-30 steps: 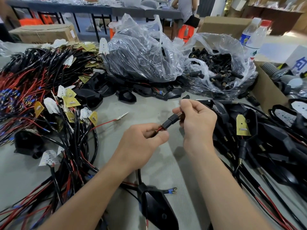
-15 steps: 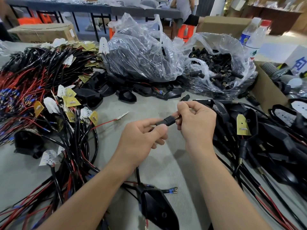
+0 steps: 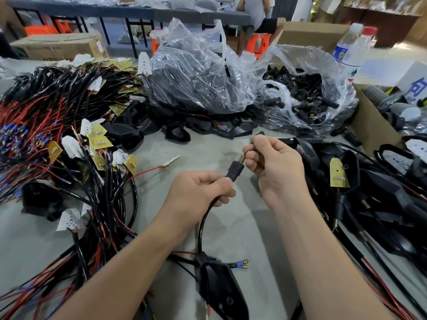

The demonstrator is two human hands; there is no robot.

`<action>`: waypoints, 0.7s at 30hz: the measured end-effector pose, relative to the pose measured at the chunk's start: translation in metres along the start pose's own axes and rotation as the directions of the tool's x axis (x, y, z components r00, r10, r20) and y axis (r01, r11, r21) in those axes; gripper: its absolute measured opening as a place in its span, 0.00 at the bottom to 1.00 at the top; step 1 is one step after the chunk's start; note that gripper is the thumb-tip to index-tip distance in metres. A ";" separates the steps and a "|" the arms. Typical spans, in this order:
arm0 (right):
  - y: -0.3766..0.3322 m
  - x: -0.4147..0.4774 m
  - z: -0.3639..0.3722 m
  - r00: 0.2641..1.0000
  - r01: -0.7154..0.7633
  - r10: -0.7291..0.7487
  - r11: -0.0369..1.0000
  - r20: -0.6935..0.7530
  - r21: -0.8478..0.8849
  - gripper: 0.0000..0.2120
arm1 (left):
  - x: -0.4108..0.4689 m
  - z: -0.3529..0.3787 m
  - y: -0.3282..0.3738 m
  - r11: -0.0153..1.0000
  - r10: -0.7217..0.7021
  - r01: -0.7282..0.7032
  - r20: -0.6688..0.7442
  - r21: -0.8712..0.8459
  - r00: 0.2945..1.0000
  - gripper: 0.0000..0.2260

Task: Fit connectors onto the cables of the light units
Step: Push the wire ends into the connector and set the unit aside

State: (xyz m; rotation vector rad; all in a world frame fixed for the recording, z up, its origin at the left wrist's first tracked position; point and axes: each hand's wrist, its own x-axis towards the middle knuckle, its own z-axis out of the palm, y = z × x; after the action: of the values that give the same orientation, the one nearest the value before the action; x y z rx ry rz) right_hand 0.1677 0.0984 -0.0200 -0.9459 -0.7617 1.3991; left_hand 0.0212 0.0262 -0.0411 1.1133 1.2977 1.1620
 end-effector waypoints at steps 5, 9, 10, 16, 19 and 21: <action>-0.006 -0.002 -0.003 0.970 -0.230 0.202 0.943 0.137 0.240 0.03 | -0.003 -0.002 0.006 0.996 -0.046 0.051 0.069 -0.077 0.997 0.09; -0.007 -0.003 0.000 0.965 -0.263 0.247 0.901 0.092 0.346 0.03 | -0.006 -0.006 0.014 0.978 -0.092 0.139 0.272 -0.158 0.958 0.13; -0.008 -0.002 0.000 0.967 -0.252 0.250 0.884 0.059 0.394 0.03 | -0.007 -0.007 0.016 0.965 -0.108 0.183 0.350 -0.187 0.930 0.14; -0.023 0.009 -0.015 0.964 -0.129 0.239 0.808 -0.119 0.575 0.03 | -0.017 -0.008 0.016 0.944 -0.171 0.299 0.566 -0.142 0.807 0.16; -0.020 0.009 -0.017 0.979 -0.060 0.161 0.808 -0.122 0.586 0.02 | -0.010 -0.012 0.019 0.917 -0.209 0.332 0.443 -0.220 0.872 0.13; -0.019 0.008 -0.019 0.986 -0.026 0.121 0.787 -0.113 0.617 0.03 | -0.005 -0.020 0.020 0.887 -0.232 0.346 0.353 -0.306 0.907 0.18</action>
State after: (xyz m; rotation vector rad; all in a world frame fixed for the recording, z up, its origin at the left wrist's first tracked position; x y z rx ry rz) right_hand 0.1937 0.1061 -0.0123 -0.5502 -0.1207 1.4906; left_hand 0.0018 0.0229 -0.0205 0.7554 0.9217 0.9096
